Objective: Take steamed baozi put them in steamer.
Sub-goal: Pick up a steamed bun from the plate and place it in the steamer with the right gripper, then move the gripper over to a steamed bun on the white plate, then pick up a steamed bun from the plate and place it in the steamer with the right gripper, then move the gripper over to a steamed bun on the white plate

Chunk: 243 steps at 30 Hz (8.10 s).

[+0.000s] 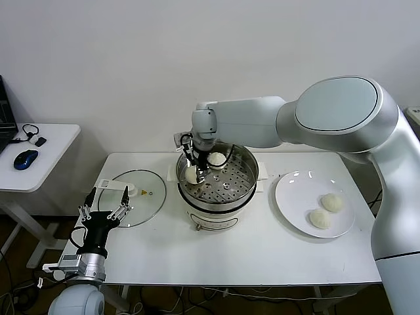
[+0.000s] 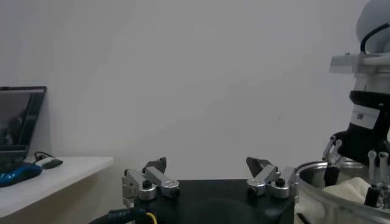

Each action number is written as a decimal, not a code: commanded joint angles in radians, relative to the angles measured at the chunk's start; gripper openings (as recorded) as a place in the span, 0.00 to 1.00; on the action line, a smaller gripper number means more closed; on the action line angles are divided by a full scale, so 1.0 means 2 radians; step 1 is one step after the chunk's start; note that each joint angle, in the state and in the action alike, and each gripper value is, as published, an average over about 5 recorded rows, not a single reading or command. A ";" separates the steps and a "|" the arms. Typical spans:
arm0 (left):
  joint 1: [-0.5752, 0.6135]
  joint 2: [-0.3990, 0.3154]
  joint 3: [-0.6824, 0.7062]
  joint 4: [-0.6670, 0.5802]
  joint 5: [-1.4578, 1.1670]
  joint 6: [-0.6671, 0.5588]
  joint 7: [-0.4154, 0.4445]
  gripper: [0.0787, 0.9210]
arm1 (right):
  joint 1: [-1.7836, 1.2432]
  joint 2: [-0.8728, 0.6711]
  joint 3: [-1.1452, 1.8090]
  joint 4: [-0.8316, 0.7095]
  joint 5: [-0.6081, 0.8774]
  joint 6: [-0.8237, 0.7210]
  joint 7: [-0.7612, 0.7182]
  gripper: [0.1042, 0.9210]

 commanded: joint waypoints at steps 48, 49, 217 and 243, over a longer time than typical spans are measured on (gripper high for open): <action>0.027 -0.023 0.006 -0.014 0.054 -0.001 -0.002 0.88 | 0.092 -0.399 -0.098 0.182 -0.172 0.068 -0.054 0.88; 0.028 -0.024 0.006 -0.014 0.056 -0.002 -0.002 0.88 | 0.084 -0.404 -0.093 0.177 -0.178 0.070 -0.055 0.88; 0.034 -0.023 -0.011 -0.014 0.055 -0.008 -0.007 0.88 | 0.036 -0.104 0.021 0.093 -0.430 0.531 0.054 0.87; 0.033 -0.019 -0.004 -0.024 0.056 -0.005 -0.004 0.88 | 0.225 -0.253 -0.207 0.187 -0.115 0.203 -0.119 0.88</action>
